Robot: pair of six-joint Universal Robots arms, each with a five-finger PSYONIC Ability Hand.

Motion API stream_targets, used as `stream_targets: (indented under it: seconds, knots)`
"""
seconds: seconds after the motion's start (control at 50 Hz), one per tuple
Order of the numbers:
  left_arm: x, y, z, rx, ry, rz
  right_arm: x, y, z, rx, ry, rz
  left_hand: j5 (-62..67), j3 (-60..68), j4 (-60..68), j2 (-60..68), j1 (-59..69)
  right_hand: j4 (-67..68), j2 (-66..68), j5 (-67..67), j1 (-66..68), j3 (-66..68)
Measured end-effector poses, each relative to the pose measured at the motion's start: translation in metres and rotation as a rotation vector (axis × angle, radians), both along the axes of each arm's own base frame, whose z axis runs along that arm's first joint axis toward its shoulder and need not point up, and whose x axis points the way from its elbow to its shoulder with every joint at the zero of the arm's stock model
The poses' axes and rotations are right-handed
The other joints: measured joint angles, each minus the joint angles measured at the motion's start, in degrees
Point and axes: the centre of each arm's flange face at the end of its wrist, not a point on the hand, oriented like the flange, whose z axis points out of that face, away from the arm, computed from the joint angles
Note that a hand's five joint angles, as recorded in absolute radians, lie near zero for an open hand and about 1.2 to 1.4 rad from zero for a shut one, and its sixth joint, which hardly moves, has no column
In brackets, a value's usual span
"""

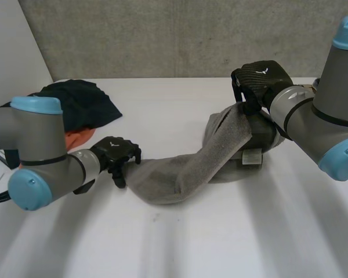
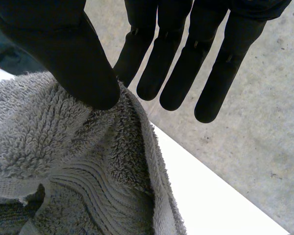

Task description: Fold the laundry.

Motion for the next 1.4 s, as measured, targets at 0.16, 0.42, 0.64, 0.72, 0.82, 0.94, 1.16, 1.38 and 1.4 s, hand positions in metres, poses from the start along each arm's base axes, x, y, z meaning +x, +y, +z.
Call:
stream_targets:
  seconds: [0.16, 0.42, 0.64, 0.72, 0.82, 0.94, 1.16, 1.38, 1.4]
  knots:
    - [-0.013, -0.005, -0.011, -0.067, -0.048, -0.025, -0.003, 0.0, -0.007, 0.026, 0.005, -0.009, 3.79, 4.02, 3.97, 3.94, 4.1, 0.01, 0.0, 0.0, 0.0, 0.0]
    - [-0.027, -0.01, -0.016, -0.174, -0.154, -0.056, -0.016, -0.007, -0.01, 0.043, 0.012, -0.045, 35.94, 37.45, 37.53, 37.74, 35.37, 0.05, 0.0, 0.0, 0.0, 0.0]
    - [-0.012, 0.008, 0.102, -0.362, 0.012, 0.049, -0.042, -0.003, 0.034, -0.077, 0.061, -0.094, 35.94, 37.62, 37.63, 37.85, 35.37, 0.13, 0.0, 0.0, 0.0, 0.0]
    - [0.004, 0.027, 0.162, -0.452, 0.141, 0.085, -0.05, 0.002, 0.056, -0.161, 0.114, -0.105, 35.94, 37.62, 37.63, 37.91, 35.37, 0.14, 0.0, 0.0, 0.0, 0.0]
    - [0.015, 0.044, 0.199, -0.506, 0.24, 0.075, -0.055, 0.003, 0.065, -0.205, 0.228, -0.113, 35.94, 37.62, 37.67, 37.92, 35.37, 0.14, 0.0, 0.0, 0.0, 0.0]
    - [0.017, 0.026, 0.189, -0.475, 0.232, 0.09, -0.049, -0.016, 0.037, -0.14, 0.37, -0.105, 35.94, 37.62, 37.84, 37.92, 35.37, 0.14, 0.0, 0.0, 0.0, 0.05]
    - [-0.007, -0.065, 0.202, -0.689, 0.297, 0.142, -0.022, -0.112, 0.038, -0.439, 0.211, -0.258, 35.94, 37.89, 37.87, 38.09, 35.37, 0.18, 0.02, 0.0, 2.35, 0.28]
    - [-0.002, -0.061, 0.298, -0.919, 0.636, 0.27, -0.02, -0.118, 0.106, -0.739, -0.007, -0.228, 35.94, 37.89, 37.88, 38.09, 35.37, 0.18, 0.07, 0.0, 2.35, 0.28]
    - [-0.001, -0.059, 0.295, -0.897, 0.634, 0.282, -0.022, -0.115, 0.103, -0.706, 0.013, -0.206, 35.94, 37.89, 37.88, 38.1, 35.37, 0.18, 0.07, 0.0, 2.35, 0.28]
